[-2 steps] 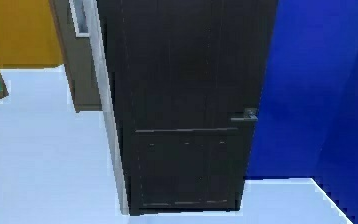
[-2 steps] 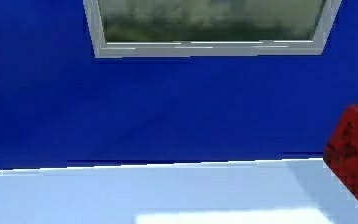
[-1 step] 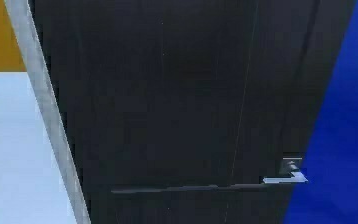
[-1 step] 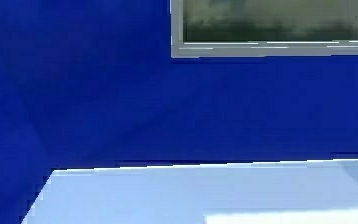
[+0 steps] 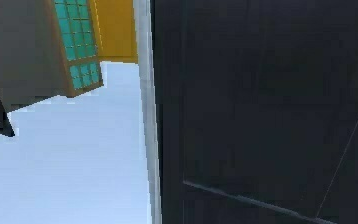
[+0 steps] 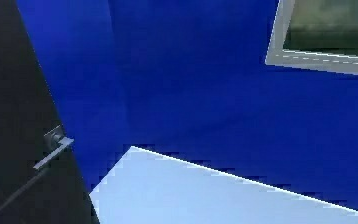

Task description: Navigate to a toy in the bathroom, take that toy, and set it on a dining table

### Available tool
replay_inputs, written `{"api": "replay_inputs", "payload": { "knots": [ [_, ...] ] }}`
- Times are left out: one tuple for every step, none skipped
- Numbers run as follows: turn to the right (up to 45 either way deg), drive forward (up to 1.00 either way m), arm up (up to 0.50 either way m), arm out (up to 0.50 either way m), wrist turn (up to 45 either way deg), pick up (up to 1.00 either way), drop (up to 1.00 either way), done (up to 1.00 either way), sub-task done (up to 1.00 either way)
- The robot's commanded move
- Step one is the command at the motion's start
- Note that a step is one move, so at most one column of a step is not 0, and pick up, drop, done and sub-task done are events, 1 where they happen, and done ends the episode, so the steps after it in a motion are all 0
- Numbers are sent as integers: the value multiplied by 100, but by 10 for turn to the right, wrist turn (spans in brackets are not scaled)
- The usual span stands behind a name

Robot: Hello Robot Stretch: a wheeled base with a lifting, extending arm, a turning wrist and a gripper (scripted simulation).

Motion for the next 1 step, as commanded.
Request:
{"api": "replay_inputs", "payload": {
  "knots": [
    [0,40,0,0,0,0,0,0,0]
  ]
}}
